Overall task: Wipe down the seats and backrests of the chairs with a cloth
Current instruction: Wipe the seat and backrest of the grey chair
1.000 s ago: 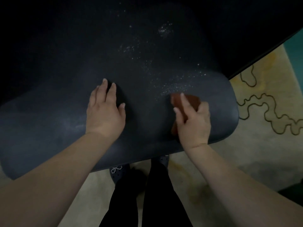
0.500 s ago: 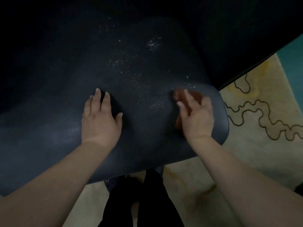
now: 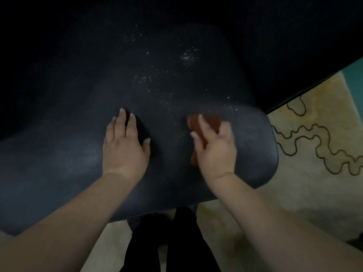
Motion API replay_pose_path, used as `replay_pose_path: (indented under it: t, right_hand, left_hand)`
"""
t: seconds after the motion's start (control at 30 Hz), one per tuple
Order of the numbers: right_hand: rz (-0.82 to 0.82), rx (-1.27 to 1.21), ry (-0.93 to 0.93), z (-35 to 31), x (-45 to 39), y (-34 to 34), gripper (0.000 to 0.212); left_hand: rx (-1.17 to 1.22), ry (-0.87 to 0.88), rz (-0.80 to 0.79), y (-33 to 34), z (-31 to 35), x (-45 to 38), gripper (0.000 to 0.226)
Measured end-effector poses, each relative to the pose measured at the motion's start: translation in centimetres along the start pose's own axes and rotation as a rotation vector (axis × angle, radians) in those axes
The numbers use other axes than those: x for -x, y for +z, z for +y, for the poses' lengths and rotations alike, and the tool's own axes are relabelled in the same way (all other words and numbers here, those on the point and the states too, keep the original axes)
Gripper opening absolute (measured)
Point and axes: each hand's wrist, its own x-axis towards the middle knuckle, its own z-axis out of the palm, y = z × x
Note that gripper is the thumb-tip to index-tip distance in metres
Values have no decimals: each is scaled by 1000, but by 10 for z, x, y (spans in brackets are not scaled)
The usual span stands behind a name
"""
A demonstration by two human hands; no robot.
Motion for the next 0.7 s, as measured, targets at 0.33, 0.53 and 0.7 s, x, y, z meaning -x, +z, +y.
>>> replay_pose_path:
  t: [0.33, 0.53, 0.7]
  right_hand:
    - [27, 11, -92, -22, 11, 10, 45]
    - [48, 41, -22, -9, -20, 9, 43]
    - [41, 0, -79, -29, 6, 14, 44]
  left_hand:
    - [17, 0, 0, -2, 0, 0, 70]
    - [29, 4, -13, -4, -3, -2, 70]
    - [29, 4, -25, -6, -2, -3, 70]
